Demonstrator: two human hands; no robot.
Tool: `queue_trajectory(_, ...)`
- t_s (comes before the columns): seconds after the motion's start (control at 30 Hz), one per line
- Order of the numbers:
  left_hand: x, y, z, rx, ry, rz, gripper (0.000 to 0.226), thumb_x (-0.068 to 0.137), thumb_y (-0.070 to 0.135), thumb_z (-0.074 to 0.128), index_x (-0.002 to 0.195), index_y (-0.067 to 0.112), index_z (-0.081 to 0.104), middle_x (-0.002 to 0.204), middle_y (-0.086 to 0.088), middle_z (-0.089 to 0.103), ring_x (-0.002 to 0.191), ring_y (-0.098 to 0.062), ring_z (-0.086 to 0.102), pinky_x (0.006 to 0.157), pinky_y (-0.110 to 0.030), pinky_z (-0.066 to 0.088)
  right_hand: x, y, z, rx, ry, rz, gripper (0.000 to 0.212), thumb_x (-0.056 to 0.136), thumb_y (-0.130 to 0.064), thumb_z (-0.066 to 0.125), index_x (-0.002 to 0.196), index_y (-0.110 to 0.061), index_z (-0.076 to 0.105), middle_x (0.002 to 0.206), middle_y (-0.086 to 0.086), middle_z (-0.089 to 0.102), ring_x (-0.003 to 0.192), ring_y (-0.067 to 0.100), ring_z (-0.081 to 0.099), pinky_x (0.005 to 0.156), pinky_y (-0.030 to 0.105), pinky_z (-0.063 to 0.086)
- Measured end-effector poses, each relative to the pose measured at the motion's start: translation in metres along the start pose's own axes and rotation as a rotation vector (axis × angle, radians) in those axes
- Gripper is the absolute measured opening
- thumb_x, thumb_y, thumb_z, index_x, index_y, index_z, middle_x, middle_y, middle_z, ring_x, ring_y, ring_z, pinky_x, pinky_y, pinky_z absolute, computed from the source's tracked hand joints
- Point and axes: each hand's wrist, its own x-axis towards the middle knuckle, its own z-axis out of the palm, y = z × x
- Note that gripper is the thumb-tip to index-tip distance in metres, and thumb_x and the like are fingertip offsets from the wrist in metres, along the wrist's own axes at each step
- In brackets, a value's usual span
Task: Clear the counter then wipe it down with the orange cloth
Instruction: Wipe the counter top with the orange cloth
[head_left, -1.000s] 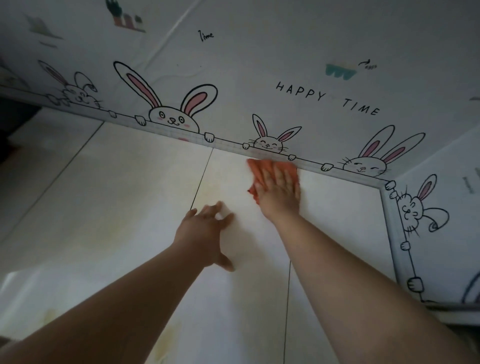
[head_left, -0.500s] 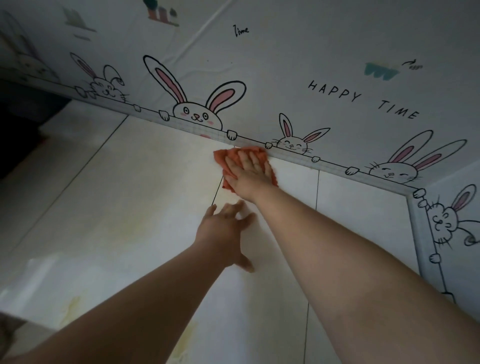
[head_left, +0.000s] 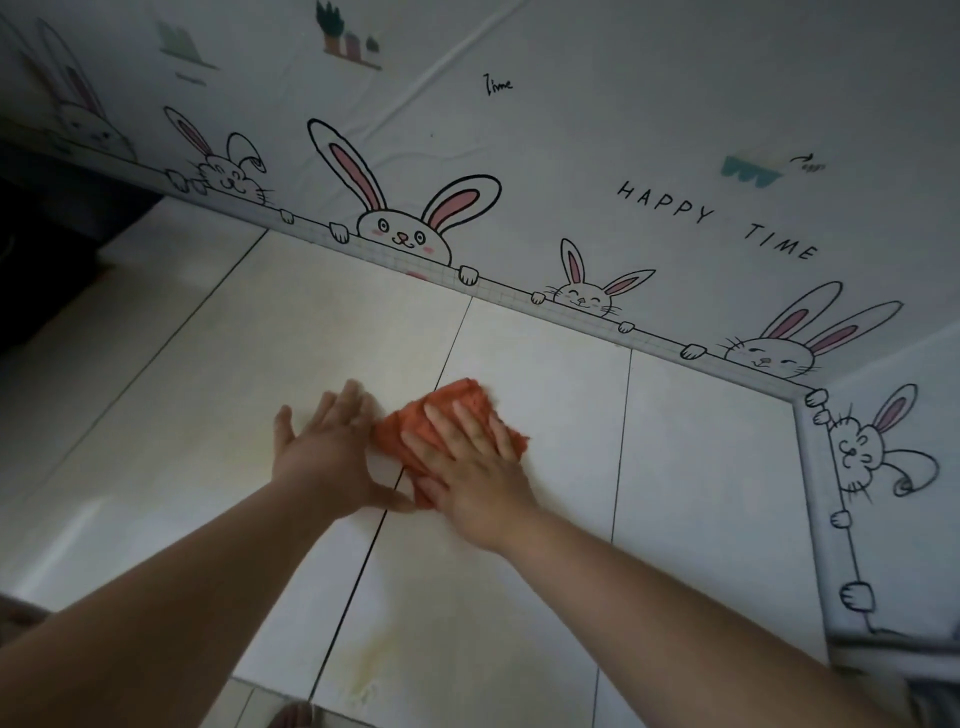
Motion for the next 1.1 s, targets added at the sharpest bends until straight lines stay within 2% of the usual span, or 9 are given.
queue_trajectory(0.1, 0.003, 0.0, 0.0, 0.027, -0.006, 0.009, 0.138, 0.044, 0.087, 0.06, 0.151, 0.025, -0.001, 0.16, 0.006, -0.013, 0.147, -0.014, -0.006, 0.116, -0.051, -0.003, 0.015, 0.018, -0.011, -0.003, -0.047, -0.01, 0.052, 0.096, -0.055, 0.023, 0.146, -0.049, 0.014, 0.161, -0.014, 0.002, 0.147, 0.016, -0.007, 0.113, 0.04, -0.014)
queue_trajectory(0.23, 0.003, -0.002, 0.002, 0.044, -0.023, 0.007, 0.141, 0.044, 0.089, 0.058, 0.151, 0.022, -0.005, 0.159, 0.006, -0.016, 0.147, -0.014, -0.008, 0.115, -0.051, -0.006, 0.082, 0.061, -0.038, -0.012, -0.095, 0.266, 0.053, 0.098, -0.055, 0.017, 0.147, -0.049, -0.001, 0.16, -0.013, -0.01, 0.147, 0.018, -0.014, 0.116, 0.046, -0.006)
queue_trajectory(0.37, 0.005, -0.003, 0.003, 0.041, -0.015, 0.006, 0.141, 0.043, 0.089, 0.057, 0.151, 0.023, -0.005, 0.159, 0.008, -0.016, 0.147, -0.013, -0.007, 0.115, -0.051, -0.005, 0.114, 0.058, -0.041, 0.079, -0.091, 0.433, 0.053, 0.097, -0.055, 0.014, 0.147, -0.047, -0.002, 0.16, -0.011, -0.015, 0.146, 0.021, -0.017, 0.115, 0.051, -0.011)
queue_trajectory(0.57, 0.003, -0.003, 0.003, 0.038, 0.009, 0.018, 0.14, 0.042, 0.091, 0.056, 0.151, 0.024, -0.002, 0.16, 0.006, -0.012, 0.147, -0.014, -0.004, 0.116, -0.052, -0.003, 0.012, -0.013, 0.004, 0.027, 0.109, 0.155, 0.054, 0.093, -0.056, 0.022, 0.146, -0.045, 0.021, 0.16, -0.008, 0.012, 0.148, 0.022, 0.003, 0.117, 0.046, -0.004)
queue_trajectory(0.67, 0.003, -0.002, 0.003, 0.029, 0.01, 0.021, 0.14, 0.042, 0.091, 0.055, 0.151, 0.024, -0.001, 0.16, 0.006, -0.011, 0.147, -0.014, -0.004, 0.116, -0.052, -0.002, -0.002, 0.003, 0.002, 0.014, 0.066, 0.078, 0.054, 0.093, -0.057, 0.019, 0.145, -0.047, 0.024, 0.159, -0.012, 0.016, 0.148, 0.018, 0.005, 0.116, 0.041, -0.002)
queue_trajectory(0.77, 0.004, -0.002, 0.003, 0.049, -0.003, 0.015, 0.141, 0.043, 0.09, 0.057, 0.151, 0.022, -0.004, 0.16, 0.006, -0.012, 0.147, -0.014, -0.005, 0.115, -0.052, -0.004, 0.026, 0.054, -0.015, -0.074, 0.042, 0.241, 0.051, 0.098, -0.053, 0.019, 0.148, -0.047, 0.009, 0.161, -0.013, 0.001, 0.148, 0.016, -0.004, 0.115, 0.04, -0.002)
queue_trajectory(0.93, 0.004, -0.002, 0.003, 0.062, -0.025, 0.011, 0.142, 0.043, 0.09, 0.056, 0.151, 0.022, -0.006, 0.159, 0.007, -0.014, 0.147, -0.015, -0.005, 0.115, -0.053, -0.004, 0.054, 0.094, -0.029, 0.071, 0.023, 0.584, 0.052, 0.098, -0.055, 0.016, 0.147, -0.048, 0.003, 0.161, -0.012, -0.007, 0.147, 0.018, -0.01, 0.117, 0.046, -0.006)
queue_trajectory(1.0, 0.004, -0.003, 0.003, 0.063, -0.022, 0.01, 0.142, 0.043, 0.09, 0.057, 0.151, 0.022, -0.006, 0.159, 0.007, -0.014, 0.147, -0.015, -0.005, 0.115, -0.053, -0.004, 0.046, 0.07, -0.022, 0.093, 0.046, 0.589, 0.053, 0.098, -0.054, 0.018, 0.148, -0.046, 0.003, 0.161, -0.008, -0.005, 0.147, 0.021, -0.01, 0.116, 0.048, -0.008)
queue_trajectory(1.1, 0.003, -0.002, 0.001, 0.058, -0.015, 0.015, 0.141, 0.044, 0.089, 0.058, 0.151, 0.021, -0.005, 0.16, 0.006, -0.013, 0.147, -0.015, -0.005, 0.115, -0.054, -0.003, -0.003, 0.016, -0.002, -0.007, 0.12, 0.376, 0.055, 0.095, -0.054, 0.025, 0.148, -0.042, 0.015, 0.161, -0.005, 0.01, 0.148, 0.024, 0.003, 0.117, 0.05, 0.0)
